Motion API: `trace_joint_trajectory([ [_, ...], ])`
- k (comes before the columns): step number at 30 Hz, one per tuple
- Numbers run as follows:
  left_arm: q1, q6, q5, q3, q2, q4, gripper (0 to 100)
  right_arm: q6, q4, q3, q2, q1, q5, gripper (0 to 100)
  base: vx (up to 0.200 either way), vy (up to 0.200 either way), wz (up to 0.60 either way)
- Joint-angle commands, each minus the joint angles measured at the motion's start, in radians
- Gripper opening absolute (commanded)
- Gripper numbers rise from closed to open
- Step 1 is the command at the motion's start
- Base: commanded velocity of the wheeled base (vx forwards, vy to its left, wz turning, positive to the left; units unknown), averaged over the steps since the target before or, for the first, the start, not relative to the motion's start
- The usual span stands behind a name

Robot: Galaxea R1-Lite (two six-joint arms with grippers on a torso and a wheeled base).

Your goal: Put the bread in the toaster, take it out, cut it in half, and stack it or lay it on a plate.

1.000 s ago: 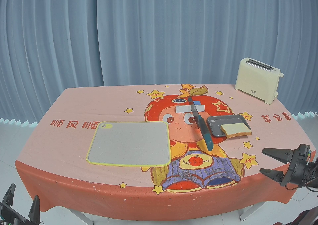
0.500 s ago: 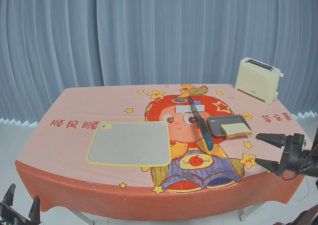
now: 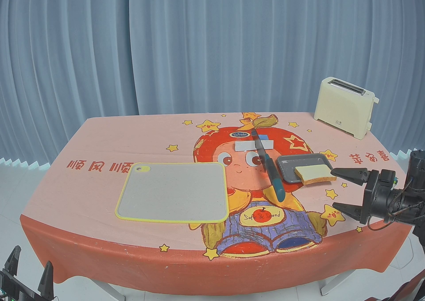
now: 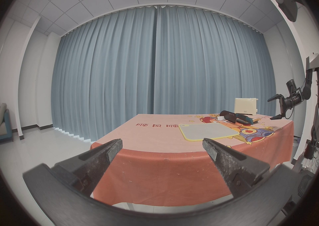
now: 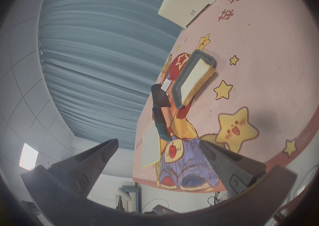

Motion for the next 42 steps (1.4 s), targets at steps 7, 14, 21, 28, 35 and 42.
trace_joint_trajectory([
  [7,0.0,-0.001,0.0,0.018,-0.016,0.0,100,-0.001,-0.094,-0.008,0.12,-0.01,-0.028,100,0.0,0.0,0.0],
  [14,0.0,-0.001,0.0,0.018,-0.016,0.0,100,0.003,-0.137,-0.014,0.16,-0.01,-0.048,100,0.0,0.0,0.0],
  [21,0.0,-0.001,0.0,0.018,-0.016,0.0,100,0.082,-0.147,-0.06,0.174,-0.026,-0.05,100,0.0,0.0,0.0],
  [28,0.0,-0.001,0.0,0.018,-0.016,-0.001,100,0.091,-0.147,-0.084,0.191,-0.04,-0.05,100,0.0,0.0,0.0],
  [35,0.0,-0.001,0.0,0.018,-0.016,0.0,100,0.091,-0.145,-0.118,0.249,-0.04,-0.093,100,0.0,0.0,0.0],
  [42,0.0,-0.001,0.0,0.018,-0.016,0.0,100,0.091,-0.147,-0.15,0.318,-0.056,-0.097,100,0.0,0.0,0.0],
])
